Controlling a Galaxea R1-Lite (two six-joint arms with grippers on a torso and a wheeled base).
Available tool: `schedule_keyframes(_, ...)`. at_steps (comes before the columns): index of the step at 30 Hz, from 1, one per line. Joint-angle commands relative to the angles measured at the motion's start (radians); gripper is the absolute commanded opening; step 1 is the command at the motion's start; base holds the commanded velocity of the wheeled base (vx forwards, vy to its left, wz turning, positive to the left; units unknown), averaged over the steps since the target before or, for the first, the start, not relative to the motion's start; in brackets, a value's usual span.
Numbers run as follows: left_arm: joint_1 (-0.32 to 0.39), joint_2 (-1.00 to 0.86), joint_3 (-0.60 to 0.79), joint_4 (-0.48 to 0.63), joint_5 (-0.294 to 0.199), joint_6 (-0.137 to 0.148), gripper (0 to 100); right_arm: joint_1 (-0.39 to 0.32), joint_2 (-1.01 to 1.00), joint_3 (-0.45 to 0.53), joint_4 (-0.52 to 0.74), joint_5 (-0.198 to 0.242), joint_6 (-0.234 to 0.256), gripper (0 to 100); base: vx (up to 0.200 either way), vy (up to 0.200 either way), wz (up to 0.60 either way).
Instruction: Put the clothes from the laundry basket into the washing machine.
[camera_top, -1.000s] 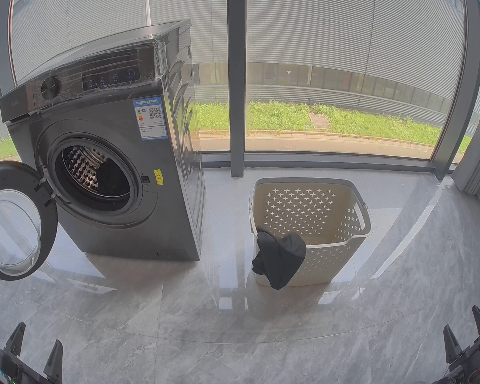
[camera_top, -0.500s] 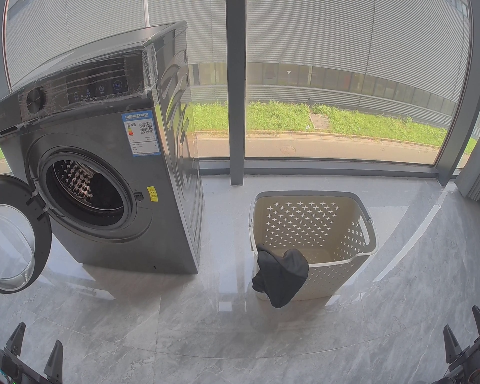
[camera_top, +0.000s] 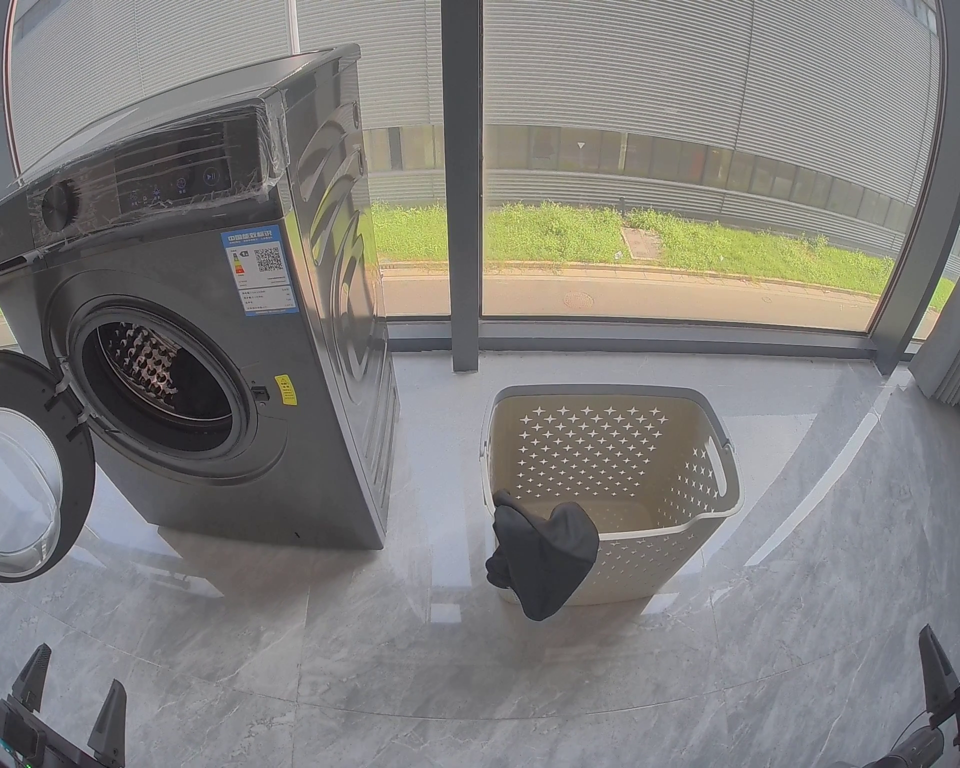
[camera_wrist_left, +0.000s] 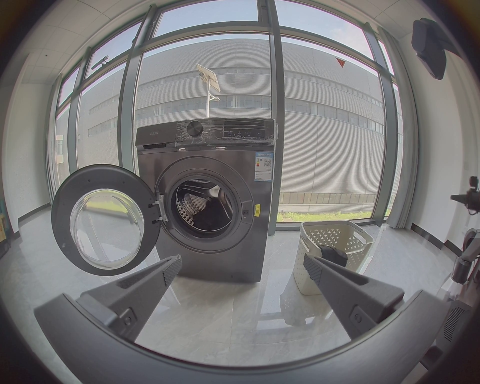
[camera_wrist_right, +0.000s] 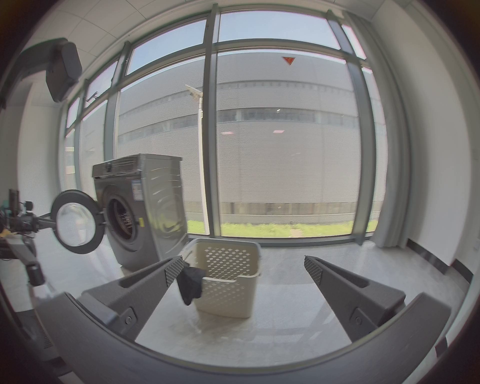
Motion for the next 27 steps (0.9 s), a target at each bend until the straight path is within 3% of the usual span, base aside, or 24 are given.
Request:
schedule_keyframes(1,-0.001,-0.016,0.016,-0.002,-0.001,-0.001,100,0.014,0.342,-0.11,0.038,0.242,-0.007,100,0.0,0.0,0.0)
schedule_keyframes(2,-0.001,-0.016,0.016,-0.002,-0.002,-0.003,100,0.017,0.42,-0.116,0.034,0.307,-0.008,100,0.0,0.0,0.0)
schedule_keyframes(3,0.001,-0.016,0.016,-0.002,-0.002,-0.003,100,0.019,0.44,-0.117,0.031,0.322,-0.008,100,0.2,0.0,0.0)
schedule_keyframes(4,-0.001,-0.016,0.016,-0.002,0.001,0.002,100,0.029,0.536,-0.128,0.009,0.388,-0.008,100,0.2,0.0,0.0)
schedule_keyframes(5,-0.001,-0.016,0.016,-0.002,0.001,0.002,100,0.039,0.602,-0.134,-0.011,0.411,-0.007,100,0.2,0.0,0.0)
schedule_keyframes(7,-0.001,-0.016,0.016,-0.002,-0.001,0.004,100,0.057,0.719,-0.14,-0.057,0.42,-0.005,100,0.2,0.0,0.0)
schedule_keyframes(11,-0.001,-0.016,0.016,0.0,0.001,-0.004,100,0.158,1.038,-0.14,-0.294,0.419,0.024,100,0.05,0.0,0.0)
schedule_keyframes(15,0.001,-0.016,0.016,0.0,0.002,-0.004,100,0.293,1.257,-0.157,-0.492,0.413,0.151,100,0.0,0.0,0.0)
schedule_keyframes(16,0.001,-0.016,0.016,0.0,0.002,-0.004,100,0.293,1.257,-0.157,-0.492,0.413,0.151,100,0.0,0.0,0.0)
schedule_keyframes(17,-0.001,-0.016,0.016,0.0,0.002,-0.007,100,0.356,1.351,-0.168,-0.569,0.365,0.205,100,0.0,0.0,0.0)
schedule_keyframes(21,0.001,-0.016,0.016,0.0,0.002,-0.007,100,0.453,1.552,-0.216,-0.71,0.209,0.225,100,0.0,0.0,0.0)
schedule_keyframes(23,-0.001,-0.016,0.016,0.0,0.002,-0.007,100,0.467,1.639,-0.235,-0.784,0.169,0.217,100,0.0,0.0,0.0)
schedule_keyframes(24,-0.001,-0.016,0.016,0.0,0.002,-0.007,100,0.467,1.639,-0.235,-0.784,0.169,0.217,100,0.0,0.0,0.0)
schedule_keyframes(27,-0.001,-0.016,0.016,0.0,0.004,-0.007,100,0.494,1.8,-0.292,-0.919,0.078,0.208,100,0.0,0.0,0.0)
